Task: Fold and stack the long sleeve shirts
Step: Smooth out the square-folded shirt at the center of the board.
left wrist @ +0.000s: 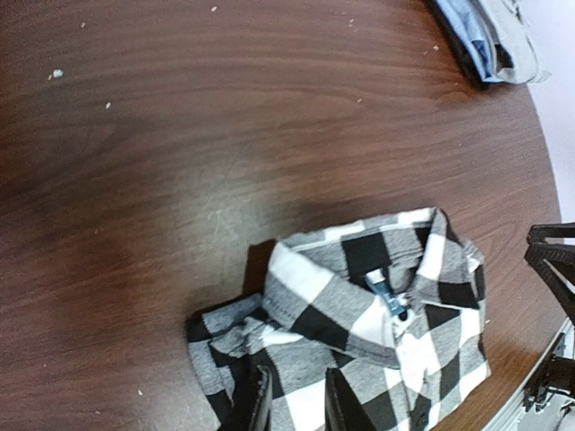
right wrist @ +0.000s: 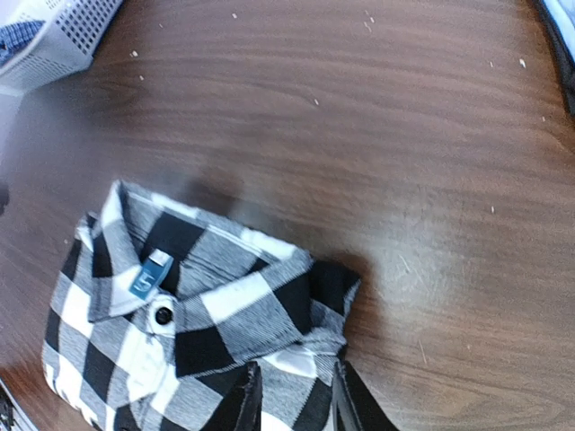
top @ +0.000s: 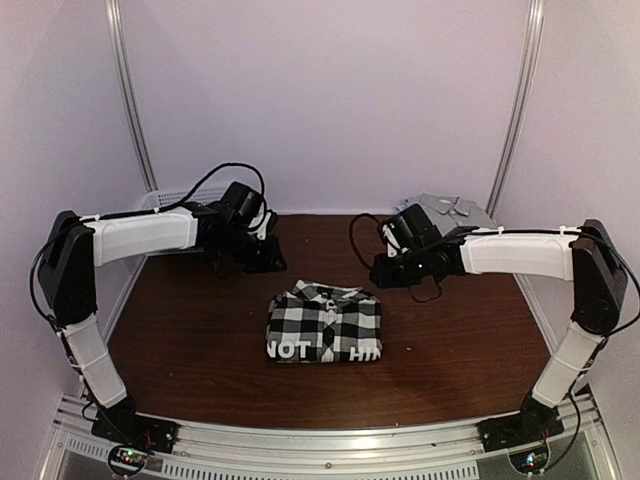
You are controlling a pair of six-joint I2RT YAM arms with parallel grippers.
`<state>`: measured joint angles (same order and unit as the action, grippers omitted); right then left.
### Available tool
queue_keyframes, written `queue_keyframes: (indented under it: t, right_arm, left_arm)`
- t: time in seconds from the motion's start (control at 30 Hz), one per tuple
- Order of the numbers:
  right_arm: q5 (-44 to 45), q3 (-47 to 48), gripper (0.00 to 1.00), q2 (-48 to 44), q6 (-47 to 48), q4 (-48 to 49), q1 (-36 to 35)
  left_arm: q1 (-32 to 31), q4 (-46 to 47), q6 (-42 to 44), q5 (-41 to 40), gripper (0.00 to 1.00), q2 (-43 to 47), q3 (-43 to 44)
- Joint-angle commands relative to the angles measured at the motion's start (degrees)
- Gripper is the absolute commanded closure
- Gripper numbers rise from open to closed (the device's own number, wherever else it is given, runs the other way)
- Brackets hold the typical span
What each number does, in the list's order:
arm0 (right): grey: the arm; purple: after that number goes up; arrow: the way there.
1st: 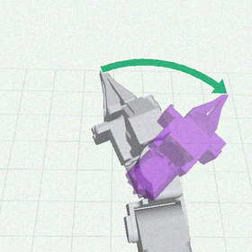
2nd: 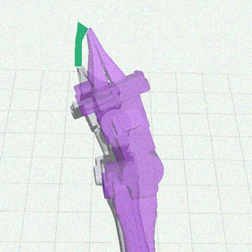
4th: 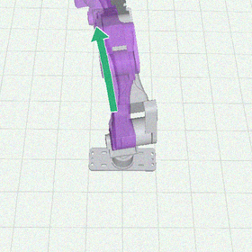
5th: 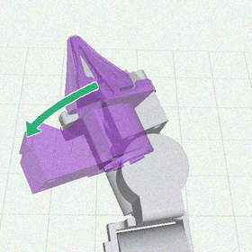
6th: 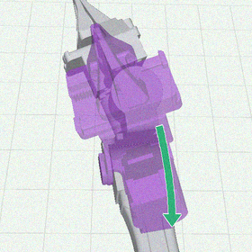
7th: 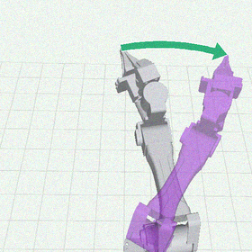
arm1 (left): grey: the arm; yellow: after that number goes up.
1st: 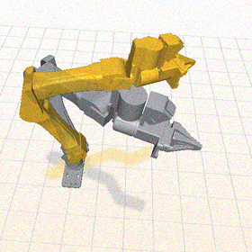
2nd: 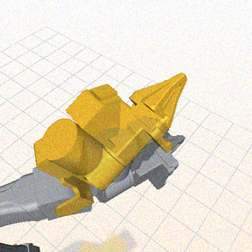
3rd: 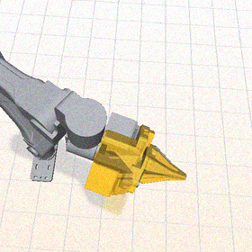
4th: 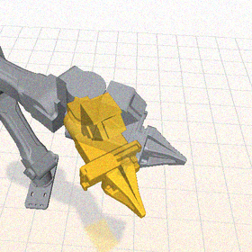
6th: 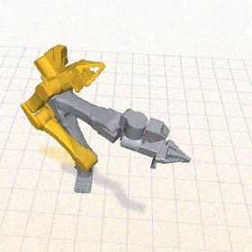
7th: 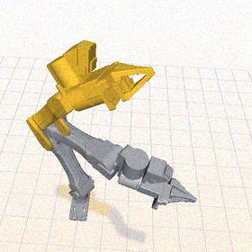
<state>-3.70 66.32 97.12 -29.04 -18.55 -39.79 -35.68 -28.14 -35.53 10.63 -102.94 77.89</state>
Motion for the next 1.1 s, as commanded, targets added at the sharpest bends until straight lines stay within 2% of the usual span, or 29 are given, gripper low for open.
queue_keyframes:
  t: [0.0,0.13,0.37,0.53,0.7,0.87,1.07]
  right_arm:
    - [1.4,5.6,0.72,3.4,1.1,-0.9,-1.1]
    - [0.2,8.1,0.73,7.6,0.8,-1.0,-3.5]
    - [-2.7,4.3,0.73,12.2,-1.8,4.0,-5.9]
    - [-3.4,4.0,0.73,16.1,-1.9,5.7,-6.0]
    - [-3.2,5.3,0.68,16.9,-1.6,5.0,-6.0]
    - [-2.6,6.1,0.6,13.2,-1.0,3.4,-6.0]
    - [0.3,7.9,0.46,8.2,0.1,0.7,-6.0]
  left_arm:
    - [-1.9,1.8,-1.6,3.2,0.79,-1.7,3.7]
    - [-3.5,5.0,-3.8,6.9,0.8,-4.8,2.8]
    - [-4.6,13.0,-7.8,12.4,0.82,-5.4,-9.1]
    - [-4.3,13.1,-7.7,10.6,0.82,-4.0,-14.7]
    - [-3.8,9.8,-7.1,6.6,0.82,0.1,-15.8]
    - [-2.0,6.9,-7.1,2.9,0.71,6.5,-19.3]
    - [-1.6,8.7,-6.6,6.9,0.53,7.0,-22.4]
